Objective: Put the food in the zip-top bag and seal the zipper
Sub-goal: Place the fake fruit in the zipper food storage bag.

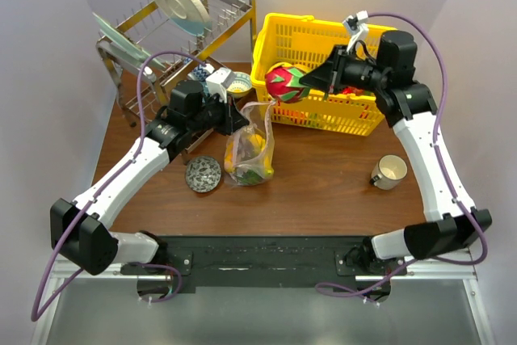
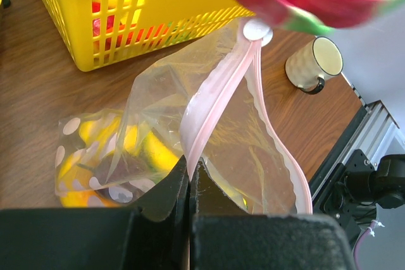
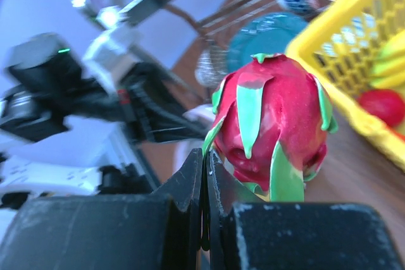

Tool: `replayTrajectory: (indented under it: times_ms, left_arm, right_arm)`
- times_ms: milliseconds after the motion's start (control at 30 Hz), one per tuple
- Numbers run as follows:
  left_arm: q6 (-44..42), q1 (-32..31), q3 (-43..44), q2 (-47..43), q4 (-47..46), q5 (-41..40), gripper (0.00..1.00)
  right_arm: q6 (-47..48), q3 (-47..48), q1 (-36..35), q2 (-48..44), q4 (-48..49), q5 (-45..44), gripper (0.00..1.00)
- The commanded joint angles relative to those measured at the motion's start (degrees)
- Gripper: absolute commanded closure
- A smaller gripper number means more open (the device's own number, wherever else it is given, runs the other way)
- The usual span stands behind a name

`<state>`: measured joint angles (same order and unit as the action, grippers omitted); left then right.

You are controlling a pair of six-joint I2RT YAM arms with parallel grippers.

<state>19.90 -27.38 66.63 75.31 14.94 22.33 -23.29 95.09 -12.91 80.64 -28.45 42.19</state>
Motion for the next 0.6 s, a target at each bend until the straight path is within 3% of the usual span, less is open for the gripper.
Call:
replayTrajectory:
  times_ms: [0,333,500,567]
  left_arm:
    - [-1.27,0.57,0.25,0.01,-1.05,0.52,1.0]
    - [-0.31,0.13,2.79,1.33,1.48,-2.19,1.0]
    - [-0.83,-3.2,19.37,8.36,20.1,-11.06,1.0]
    - [-0.04,-5.31,22.3,9.41,26.18,-15.72,1.0]
  right_arm:
    - [-6.41,-1.22,-0.28,-6.01,11.39,10.36,1.0]
    - [-14.15,-11.14,-2.3,-12.26,20.18,14.76,1.0]
    - [-13.71,-15.01,-4.31,-14.19,20.62,13.53,1.0]
    - [-13.98,-17.47,-5.02,-14.63,21.67,12.91,1.0]
